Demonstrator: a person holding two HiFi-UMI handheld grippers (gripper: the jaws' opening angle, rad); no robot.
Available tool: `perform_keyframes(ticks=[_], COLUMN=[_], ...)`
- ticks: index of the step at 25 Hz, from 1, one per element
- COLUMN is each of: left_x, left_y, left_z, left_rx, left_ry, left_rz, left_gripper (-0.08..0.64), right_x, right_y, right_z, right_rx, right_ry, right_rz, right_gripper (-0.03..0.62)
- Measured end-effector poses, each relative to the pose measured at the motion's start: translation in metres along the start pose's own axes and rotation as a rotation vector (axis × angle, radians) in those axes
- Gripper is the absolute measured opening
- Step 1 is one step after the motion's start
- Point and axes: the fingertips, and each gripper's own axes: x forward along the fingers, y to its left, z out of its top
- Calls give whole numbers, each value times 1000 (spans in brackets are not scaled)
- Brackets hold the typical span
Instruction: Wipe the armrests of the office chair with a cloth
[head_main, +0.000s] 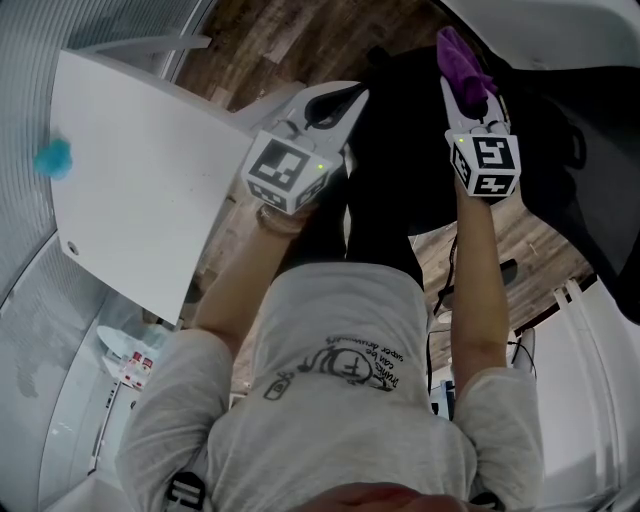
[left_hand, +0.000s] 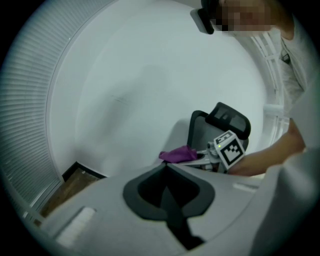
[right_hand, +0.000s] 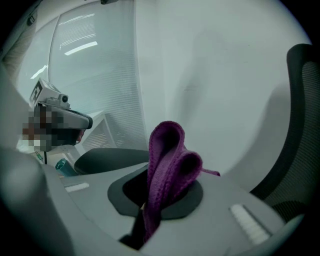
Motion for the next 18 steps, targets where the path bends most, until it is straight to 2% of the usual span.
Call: perform_keyframes(ticks=[9,18], left_x=[11,13], left_y=[2,-6], left_z=[-2,-3], left_rx=[-4,-6], left_ry=[7,12], left_rz=[-4,-6], left_gripper=[2,2], right_x=[3,0], right_y=[-25,-9], right_z=[-2,0], right_rx=[40,77], right_ry=[-10,-29], right_rz=[-26,-6], right_gripper=[26,28])
